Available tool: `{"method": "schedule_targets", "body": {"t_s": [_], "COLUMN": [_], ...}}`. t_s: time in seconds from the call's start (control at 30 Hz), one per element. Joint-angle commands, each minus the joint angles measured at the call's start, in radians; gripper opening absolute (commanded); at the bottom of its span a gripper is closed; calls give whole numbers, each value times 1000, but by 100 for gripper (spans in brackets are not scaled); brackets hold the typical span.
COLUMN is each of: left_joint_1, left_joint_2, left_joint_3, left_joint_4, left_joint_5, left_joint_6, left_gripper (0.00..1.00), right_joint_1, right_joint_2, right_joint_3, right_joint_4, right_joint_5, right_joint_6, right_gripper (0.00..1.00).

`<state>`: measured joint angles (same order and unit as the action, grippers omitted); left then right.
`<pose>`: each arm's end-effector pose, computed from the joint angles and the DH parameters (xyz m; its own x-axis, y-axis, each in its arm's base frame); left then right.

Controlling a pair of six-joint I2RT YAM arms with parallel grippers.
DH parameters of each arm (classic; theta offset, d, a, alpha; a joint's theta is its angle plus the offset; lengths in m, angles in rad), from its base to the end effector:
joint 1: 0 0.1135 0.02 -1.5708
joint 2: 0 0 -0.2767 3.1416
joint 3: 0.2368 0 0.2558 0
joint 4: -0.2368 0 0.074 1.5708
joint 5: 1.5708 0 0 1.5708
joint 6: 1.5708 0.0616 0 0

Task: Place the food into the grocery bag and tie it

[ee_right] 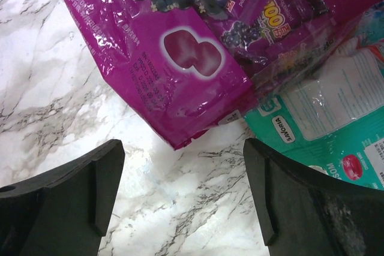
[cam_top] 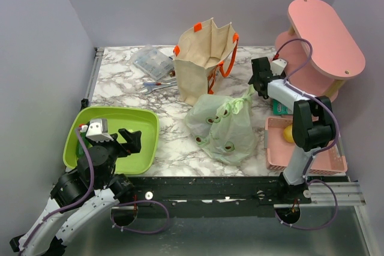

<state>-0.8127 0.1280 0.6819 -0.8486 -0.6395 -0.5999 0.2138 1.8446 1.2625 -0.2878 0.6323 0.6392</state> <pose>0.0567 -0.0064 0.2948 -0.2721 -0.3715 -0.8877 0.0441 0.9167 -0.3971 0.4136 0.0525 0.1988 -0.4793 0.3884 -0.7870 0.6071 0.7943 0.0222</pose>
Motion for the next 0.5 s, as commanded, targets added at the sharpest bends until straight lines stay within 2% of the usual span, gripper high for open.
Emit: {"method": "schedule_targets", "body": {"t_s": [0.0, 0.17, 0.47], "left_joint_1": [4, 5, 6], "left_joint_2": [7, 10, 16], "left_joint_3": [3, 2, 1], "left_joint_4": [-3, -1, 0], "left_joint_5": [-25, -26, -26], "left_joint_6": [-4, -3, -1], "left_gripper": [98, 98, 98], "right_joint_1": [-16, -16, -16], "right_joint_2": [29, 46, 132], "right_joint_3": [73, 107, 148], "right_joint_4": [-7, -14, -13], "right_joint_5": [132, 168, 209], "right_joint_6": [-9, -23, -46], "right_gripper": [90, 93, 93]}}
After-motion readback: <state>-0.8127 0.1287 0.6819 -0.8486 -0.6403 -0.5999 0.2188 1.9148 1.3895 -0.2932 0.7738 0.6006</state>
